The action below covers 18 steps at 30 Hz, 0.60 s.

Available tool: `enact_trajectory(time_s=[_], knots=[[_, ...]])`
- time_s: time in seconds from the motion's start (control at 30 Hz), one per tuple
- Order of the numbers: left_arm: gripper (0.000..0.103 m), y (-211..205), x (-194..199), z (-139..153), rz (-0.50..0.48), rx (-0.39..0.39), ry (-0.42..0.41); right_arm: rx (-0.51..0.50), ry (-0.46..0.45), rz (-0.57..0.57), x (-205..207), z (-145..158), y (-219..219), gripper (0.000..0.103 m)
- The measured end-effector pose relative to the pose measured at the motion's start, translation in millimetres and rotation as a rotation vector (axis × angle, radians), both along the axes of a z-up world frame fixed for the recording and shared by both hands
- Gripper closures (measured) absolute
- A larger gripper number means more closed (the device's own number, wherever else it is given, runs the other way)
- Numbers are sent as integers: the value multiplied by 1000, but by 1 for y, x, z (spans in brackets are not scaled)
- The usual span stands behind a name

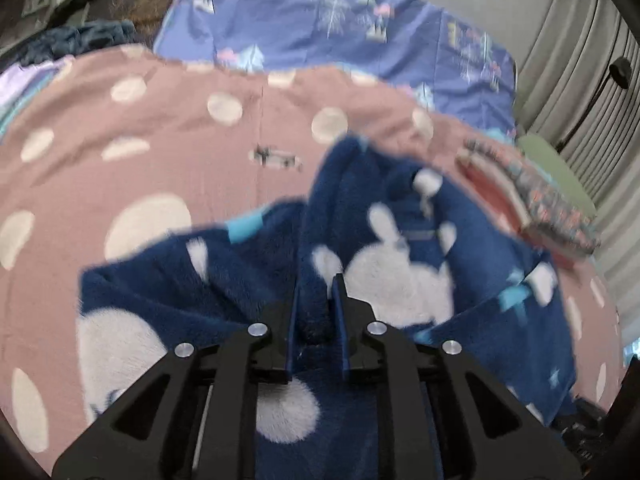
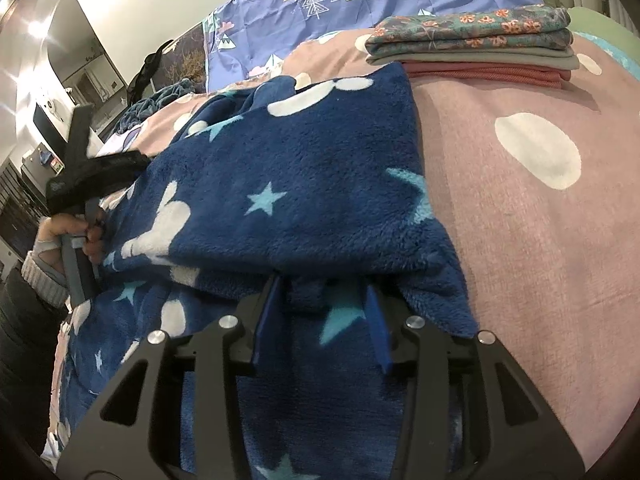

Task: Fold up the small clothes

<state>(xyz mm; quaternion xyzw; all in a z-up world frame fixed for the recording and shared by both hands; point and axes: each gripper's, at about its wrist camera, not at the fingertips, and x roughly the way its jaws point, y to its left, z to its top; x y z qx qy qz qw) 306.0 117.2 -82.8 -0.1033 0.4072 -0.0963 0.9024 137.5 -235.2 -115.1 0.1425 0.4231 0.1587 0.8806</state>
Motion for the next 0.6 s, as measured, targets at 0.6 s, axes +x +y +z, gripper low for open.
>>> enact_trajectory(time_s=[0.6], knots=[[64, 25, -48, 54, 32, 59, -130, 2, -2, 7, -1, 1, 0, 58]])
